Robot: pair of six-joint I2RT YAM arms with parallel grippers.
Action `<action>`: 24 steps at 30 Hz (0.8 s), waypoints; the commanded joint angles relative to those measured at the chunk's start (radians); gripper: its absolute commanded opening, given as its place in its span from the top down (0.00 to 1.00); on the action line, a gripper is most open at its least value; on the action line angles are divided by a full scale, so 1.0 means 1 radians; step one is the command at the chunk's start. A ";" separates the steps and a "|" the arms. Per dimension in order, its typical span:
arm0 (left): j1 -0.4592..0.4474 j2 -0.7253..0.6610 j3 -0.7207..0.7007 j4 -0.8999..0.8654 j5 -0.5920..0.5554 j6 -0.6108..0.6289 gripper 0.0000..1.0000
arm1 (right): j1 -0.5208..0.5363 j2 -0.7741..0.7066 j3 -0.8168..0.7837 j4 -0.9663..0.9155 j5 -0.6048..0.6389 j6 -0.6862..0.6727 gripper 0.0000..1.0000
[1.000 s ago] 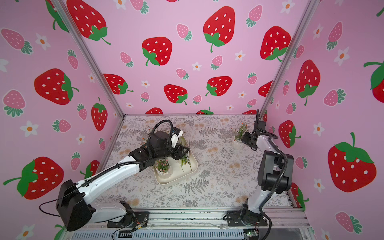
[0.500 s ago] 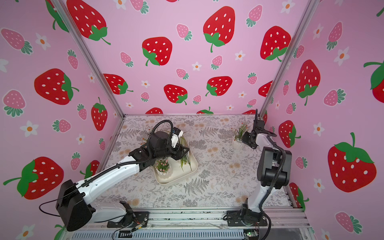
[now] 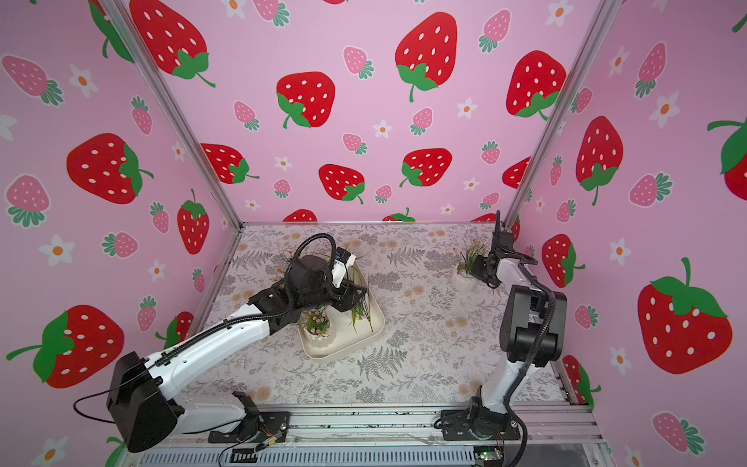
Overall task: Put the potted gypsophila into the storage box
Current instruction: Pick up the baby's breath potted plant from the center of the board.
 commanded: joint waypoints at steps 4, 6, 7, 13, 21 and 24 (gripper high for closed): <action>-0.003 -0.047 -0.010 -0.018 -0.021 0.003 0.47 | 0.012 -0.042 -0.020 -0.042 -0.003 0.002 1.00; -0.003 -0.056 -0.015 -0.021 -0.020 -0.004 0.47 | 0.017 -0.069 -0.030 -0.038 -0.012 0.004 1.00; -0.003 -0.062 -0.016 -0.024 -0.021 -0.007 0.47 | 0.020 -0.084 -0.036 -0.038 -0.015 0.005 1.00; -0.004 -0.095 -0.037 -0.032 -0.062 -0.033 0.47 | 0.033 -0.182 -0.078 -0.042 -0.028 0.011 1.00; -0.004 -0.152 -0.079 -0.052 -0.072 -0.070 0.47 | 0.054 -0.321 -0.146 -0.065 -0.075 0.001 1.00; -0.003 -0.181 -0.100 -0.063 -0.082 -0.081 0.48 | 0.072 -0.378 -0.164 -0.084 -0.089 -0.018 1.00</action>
